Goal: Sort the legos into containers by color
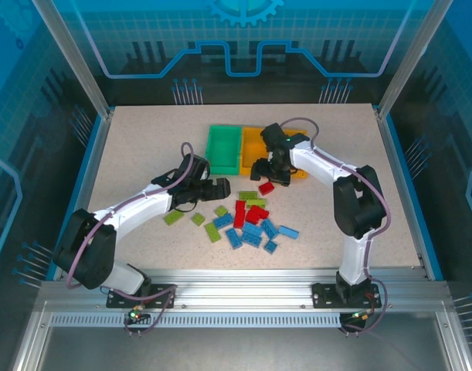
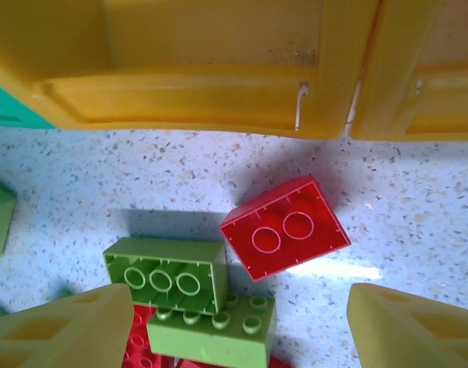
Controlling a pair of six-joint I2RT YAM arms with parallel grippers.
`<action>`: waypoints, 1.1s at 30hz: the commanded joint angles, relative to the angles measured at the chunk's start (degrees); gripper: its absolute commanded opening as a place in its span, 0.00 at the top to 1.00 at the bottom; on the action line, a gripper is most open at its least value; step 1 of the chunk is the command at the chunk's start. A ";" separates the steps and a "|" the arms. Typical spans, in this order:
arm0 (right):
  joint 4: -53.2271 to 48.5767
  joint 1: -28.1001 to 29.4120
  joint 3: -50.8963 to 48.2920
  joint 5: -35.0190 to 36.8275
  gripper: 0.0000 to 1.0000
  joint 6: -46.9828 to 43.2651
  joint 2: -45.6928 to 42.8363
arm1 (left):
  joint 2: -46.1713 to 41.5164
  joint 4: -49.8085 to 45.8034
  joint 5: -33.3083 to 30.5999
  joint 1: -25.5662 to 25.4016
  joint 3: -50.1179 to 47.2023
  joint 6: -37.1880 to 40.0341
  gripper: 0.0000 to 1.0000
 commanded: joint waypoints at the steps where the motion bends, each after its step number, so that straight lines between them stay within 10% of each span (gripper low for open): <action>1: 0.65 1.15 -0.23 0.32 0.27 4.79 1.27 | -1.09 -0.98 -0.11 -0.42 -0.35 1.44 0.01; 33: 6.89 0.46 -5.45 1.10 0.31 16.53 6.86 | -1.54 0.86 0.06 -0.39 -2.86 1.18 0.01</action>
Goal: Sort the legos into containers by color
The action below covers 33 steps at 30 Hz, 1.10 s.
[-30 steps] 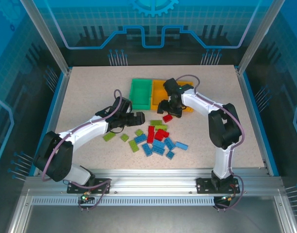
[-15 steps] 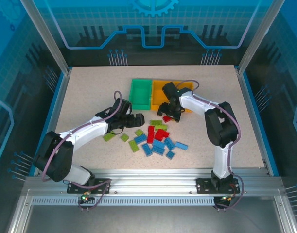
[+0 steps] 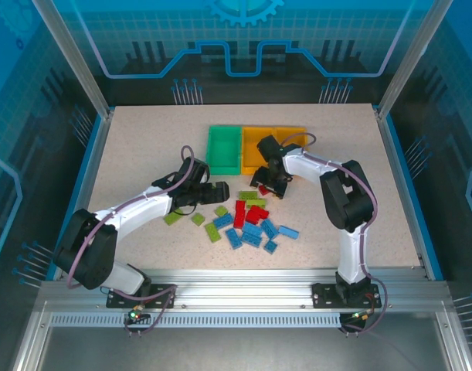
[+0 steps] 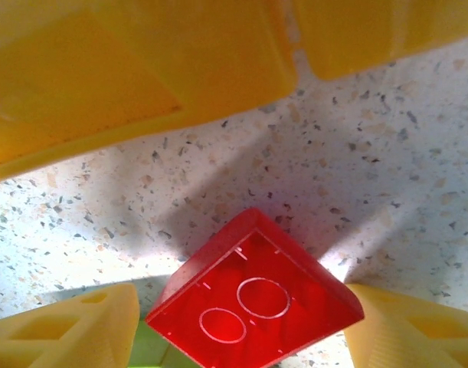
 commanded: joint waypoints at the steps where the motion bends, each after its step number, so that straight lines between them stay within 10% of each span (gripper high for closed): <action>1: 0.81 -0.10 -1.13 0.94 0.31 1.06 1.40 | -1.46 0.26 0.16 -0.38 -0.86 1.13 0.01; 22: -1.85 -0.56 -5.52 6.14 0.73 -6.46 -2.08 | -1.72 0.88 0.40 -0.36 -1.59 0.41 0.01; 33: -6.14 0.90 -5.72 11.22 0.75 -10.96 -9.09 | -1.83 0.90 0.60 -0.38 -1.55 -0.04 0.01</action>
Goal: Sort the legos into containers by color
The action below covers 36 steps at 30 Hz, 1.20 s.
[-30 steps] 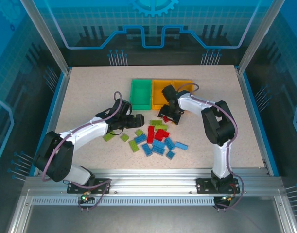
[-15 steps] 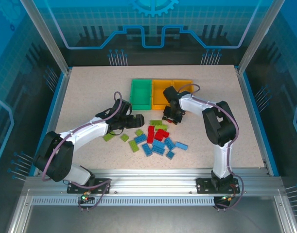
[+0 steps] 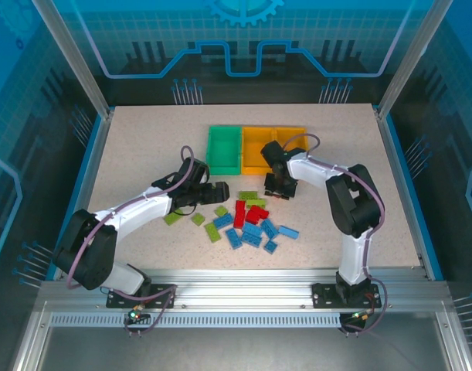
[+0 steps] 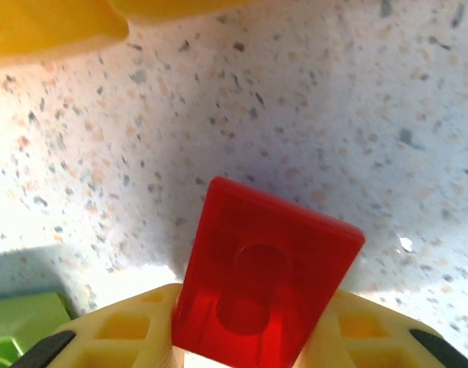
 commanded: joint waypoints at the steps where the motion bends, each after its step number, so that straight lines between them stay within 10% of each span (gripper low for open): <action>1: -3.66 0.68 0.30 3.18 0.74 -2.28 -4.73 | -1.59 0.57 0.64 -0.33 -1.17 0.01 0.01; 19: -8.63 -13.43 24.07 -2.97 0.72 -14.86 5.59 | -1.43 -1.94 -0.21 -1.81 -0.17 -0.33 0.01; 36: -9.15 -14.44 27.59 -7.40 0.32 -17.51 7.57 | 1.87 -8.07 -7.80 -1.99 4.44 8.61 0.01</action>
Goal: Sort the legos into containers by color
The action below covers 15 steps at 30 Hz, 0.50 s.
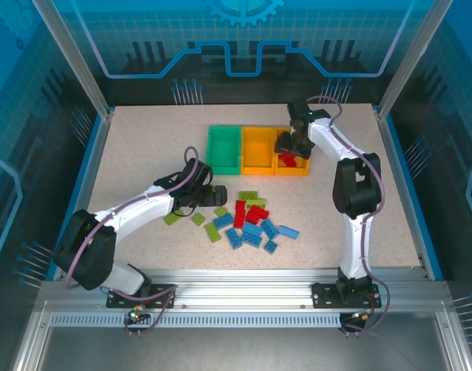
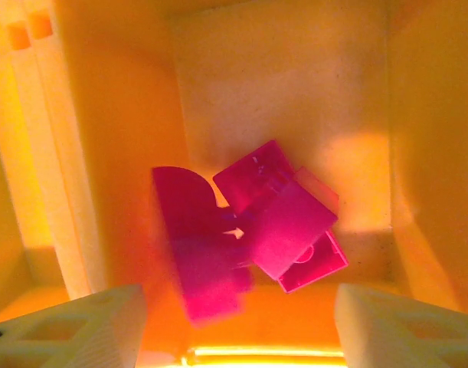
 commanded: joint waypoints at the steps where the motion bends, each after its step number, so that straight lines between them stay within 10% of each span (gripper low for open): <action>1: 0.21 -0.43 -2.92 -2.56 0.31 -1.21 -4.60 | 2.19 -0.83 -1.49 0.25 2.08 5.64 0.01; 15: 4.57 -0.35 -12.30 -4.10 0.31 -0.96 -12.26 | 9.79 -2.88 1.86 8.13 6.25 7.26 0.02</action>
